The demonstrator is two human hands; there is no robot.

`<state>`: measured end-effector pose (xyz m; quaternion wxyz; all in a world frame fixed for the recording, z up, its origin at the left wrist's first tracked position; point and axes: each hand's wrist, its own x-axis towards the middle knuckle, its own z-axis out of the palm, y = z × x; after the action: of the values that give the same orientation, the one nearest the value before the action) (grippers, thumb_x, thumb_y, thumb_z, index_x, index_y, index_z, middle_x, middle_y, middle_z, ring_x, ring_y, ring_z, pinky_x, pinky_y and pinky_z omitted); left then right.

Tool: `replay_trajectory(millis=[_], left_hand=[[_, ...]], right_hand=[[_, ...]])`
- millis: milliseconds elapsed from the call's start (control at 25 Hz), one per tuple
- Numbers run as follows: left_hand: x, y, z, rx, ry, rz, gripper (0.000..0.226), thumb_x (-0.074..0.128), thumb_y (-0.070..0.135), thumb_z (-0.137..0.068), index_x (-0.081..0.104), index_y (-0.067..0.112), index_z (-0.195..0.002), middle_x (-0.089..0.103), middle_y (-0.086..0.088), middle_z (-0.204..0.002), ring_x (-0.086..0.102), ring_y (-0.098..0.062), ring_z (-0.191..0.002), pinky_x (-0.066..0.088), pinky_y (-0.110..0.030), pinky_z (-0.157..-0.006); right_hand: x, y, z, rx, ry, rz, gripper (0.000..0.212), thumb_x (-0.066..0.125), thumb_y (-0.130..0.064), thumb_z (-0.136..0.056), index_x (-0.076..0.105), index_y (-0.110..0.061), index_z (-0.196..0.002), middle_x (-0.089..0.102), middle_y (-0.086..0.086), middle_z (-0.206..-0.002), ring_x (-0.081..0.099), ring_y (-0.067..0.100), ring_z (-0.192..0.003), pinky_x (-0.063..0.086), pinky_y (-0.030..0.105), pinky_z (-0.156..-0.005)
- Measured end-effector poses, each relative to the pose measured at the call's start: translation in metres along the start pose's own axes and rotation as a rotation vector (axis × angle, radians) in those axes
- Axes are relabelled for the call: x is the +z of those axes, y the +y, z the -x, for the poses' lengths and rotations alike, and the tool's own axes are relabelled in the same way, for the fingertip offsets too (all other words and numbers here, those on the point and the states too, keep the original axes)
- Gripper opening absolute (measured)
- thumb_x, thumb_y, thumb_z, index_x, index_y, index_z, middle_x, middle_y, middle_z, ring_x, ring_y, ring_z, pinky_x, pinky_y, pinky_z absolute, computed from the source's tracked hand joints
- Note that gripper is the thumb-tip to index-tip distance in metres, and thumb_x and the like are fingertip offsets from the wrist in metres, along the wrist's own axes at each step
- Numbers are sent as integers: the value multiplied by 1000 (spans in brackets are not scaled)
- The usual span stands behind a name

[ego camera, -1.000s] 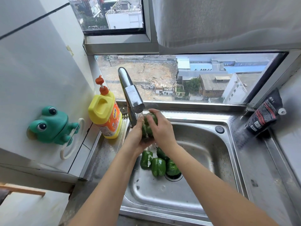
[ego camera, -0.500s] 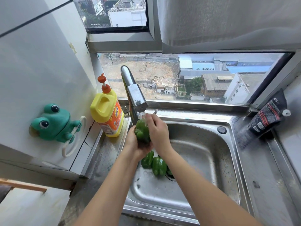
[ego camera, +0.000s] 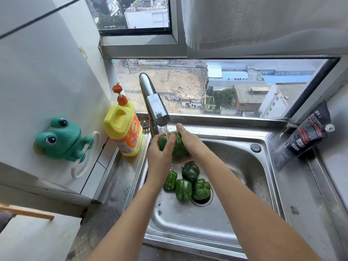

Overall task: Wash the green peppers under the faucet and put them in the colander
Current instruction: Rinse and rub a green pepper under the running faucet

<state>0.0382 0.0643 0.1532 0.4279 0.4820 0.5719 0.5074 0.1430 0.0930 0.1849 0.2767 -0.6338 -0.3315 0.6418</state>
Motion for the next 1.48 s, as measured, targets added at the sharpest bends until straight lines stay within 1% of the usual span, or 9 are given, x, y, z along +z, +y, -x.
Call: replay_trajectory(millis=[120, 280, 560, 720, 920, 1120, 1280, 1360, 1480], left_hand=[[11, 8, -6, -262, 192, 251, 26, 57, 36, -90, 63, 11, -93, 67, -7, -92, 64, -24, -90, 53, -35, -78], [3, 16, -24, -853, 85, 731, 26, 41, 25, -95, 63, 13, -87, 64, -12, -91, 61, -29, -87, 48, -42, -87], [-13, 22, -21, -961, -99, 579, 17, 47, 21, -89, 63, 14, -88, 63, -15, -92, 59, -31, -89, 45, -48, -94], [-10, 13, -13, -977, -152, 685, 17, 60, 37, -80, 66, 21, -84, 67, -9, -82, 61, -26, -84, 45, -39, -83], [-5, 4, -10, -1045, -160, 788, 43, 51, 50, -89, 61, 10, -103, 62, -19, -107, 58, -37, -98, 45, -55, -90], [-24, -12, -16, -1187, -302, 841, 66, 68, 45, -73, 52, 8, -126, 51, -30, -124, 55, -49, -103, 58, -53, -56], [-23, -16, -13, -961, -283, 634, 37, 65, 35, -82, 59, 11, -109, 60, -24, -116, 60, -38, -103, 57, -52, -72], [-24, -23, -11, -768, -318, 360, 27, 65, 28, -85, 62, 11, -106, 65, -21, -113, 64, -31, -99, 56, -44, -79], [-33, -32, -11, -420, -361, -168, 58, 79, 28, -73, 55, 16, -124, 65, -9, -118, 64, -18, -102, 53, -28, -88]], right_hand=[[16, 12, 3, -339, 168, 100, 42, 39, -48, -97, 60, -12, -98, 58, 2, -88, 56, 20, -89, 42, 34, -83], [21, 36, -1, -883, 225, 292, 15, 62, -23, -88, 67, -16, -99, 60, -5, -100, 56, 15, -99, 44, 27, -90], [-4, 33, 4, -793, -208, 318, 30, 62, -19, -80, 65, -32, -107, 58, -6, -109, 51, 15, -112, 42, 31, -99], [7, 29, 3, -691, -12, 129, 9, 65, -32, -71, 68, -32, -80, 64, -9, -80, 60, 6, -81, 49, 24, -77], [16, 41, -19, -476, 182, -100, 35, 51, -35, -93, 76, -28, -69, 74, 4, -81, 69, 25, -89, 52, 47, -90], [-12, 34, -30, -474, -284, 218, 32, 75, -37, -73, 71, -28, -103, 70, 5, -108, 66, 22, -103, 54, 40, -93], [-30, 39, -42, -384, -453, 14, 29, 69, -22, -84, 68, -16, -112, 67, 9, -120, 63, 22, -113, 50, 34, -97], [-34, 41, -48, -337, -232, -52, 23, 59, -24, -93, 67, -13, -111, 69, 10, -117, 66, 20, -107, 51, 31, -96], [-42, 33, -67, -321, 51, 133, 41, 65, -26, -89, 53, -12, -126, 60, 10, -124, 63, 21, -104, 53, 32, -91]])
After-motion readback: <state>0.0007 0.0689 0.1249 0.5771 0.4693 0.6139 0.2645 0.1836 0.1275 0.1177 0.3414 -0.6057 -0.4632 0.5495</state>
